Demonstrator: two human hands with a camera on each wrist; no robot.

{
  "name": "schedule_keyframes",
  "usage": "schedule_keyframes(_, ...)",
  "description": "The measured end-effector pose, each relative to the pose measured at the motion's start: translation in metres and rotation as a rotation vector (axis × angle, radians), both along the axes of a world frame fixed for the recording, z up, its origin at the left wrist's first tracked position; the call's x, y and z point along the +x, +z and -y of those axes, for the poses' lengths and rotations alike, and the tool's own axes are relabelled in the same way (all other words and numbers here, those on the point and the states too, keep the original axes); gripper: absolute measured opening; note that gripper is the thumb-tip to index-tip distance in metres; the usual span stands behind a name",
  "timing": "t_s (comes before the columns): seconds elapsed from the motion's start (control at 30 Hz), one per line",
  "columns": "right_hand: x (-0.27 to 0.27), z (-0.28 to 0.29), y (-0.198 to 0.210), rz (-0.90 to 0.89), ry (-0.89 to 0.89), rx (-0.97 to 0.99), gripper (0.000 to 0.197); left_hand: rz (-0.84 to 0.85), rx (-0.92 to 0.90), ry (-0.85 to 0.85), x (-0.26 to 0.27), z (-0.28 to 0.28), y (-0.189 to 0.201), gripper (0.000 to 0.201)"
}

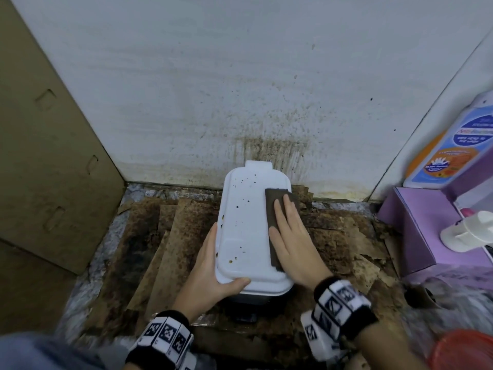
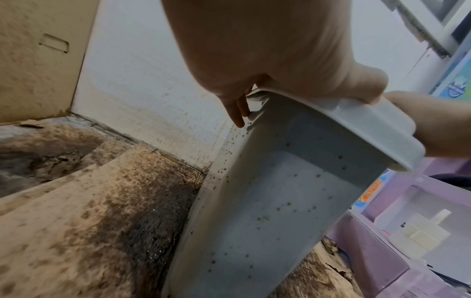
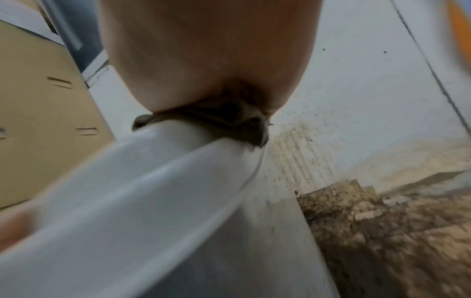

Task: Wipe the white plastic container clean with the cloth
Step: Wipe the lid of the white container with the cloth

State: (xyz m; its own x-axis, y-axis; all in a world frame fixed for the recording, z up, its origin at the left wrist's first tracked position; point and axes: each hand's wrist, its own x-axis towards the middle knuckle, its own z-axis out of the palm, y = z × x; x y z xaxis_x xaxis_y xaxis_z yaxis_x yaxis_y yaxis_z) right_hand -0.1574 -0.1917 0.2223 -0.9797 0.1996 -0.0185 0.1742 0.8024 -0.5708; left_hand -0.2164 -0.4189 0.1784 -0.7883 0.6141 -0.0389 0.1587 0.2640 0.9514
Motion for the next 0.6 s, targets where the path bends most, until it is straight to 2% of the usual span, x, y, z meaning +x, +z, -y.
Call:
schedule_keyframes(0.17,-0.067,-0.045,0.008,0.092,0.041,-0.098,0.064,0.032,0.015,-0.005,-0.001,0.001,0.001,0.122)
schedule_keyframes(0.3,-0.087,-0.054,0.01,0.08,0.039,0.035,0.063,0.032,0.001,-0.003,-0.001,0.002,0.0,0.122)
schedule_keyframes(0.43,-0.063,-0.035,0.011,0.109,0.04,0.14,0.062,0.032,0.003,-0.007,0.0,0.001,0.001,0.122)
schedule_keyframes(0.6,0.014,0.018,0.002,0.005,-0.003,0.268,0.059,0.008,-0.027,0.006,-0.001,0.001,-0.001,0.125)
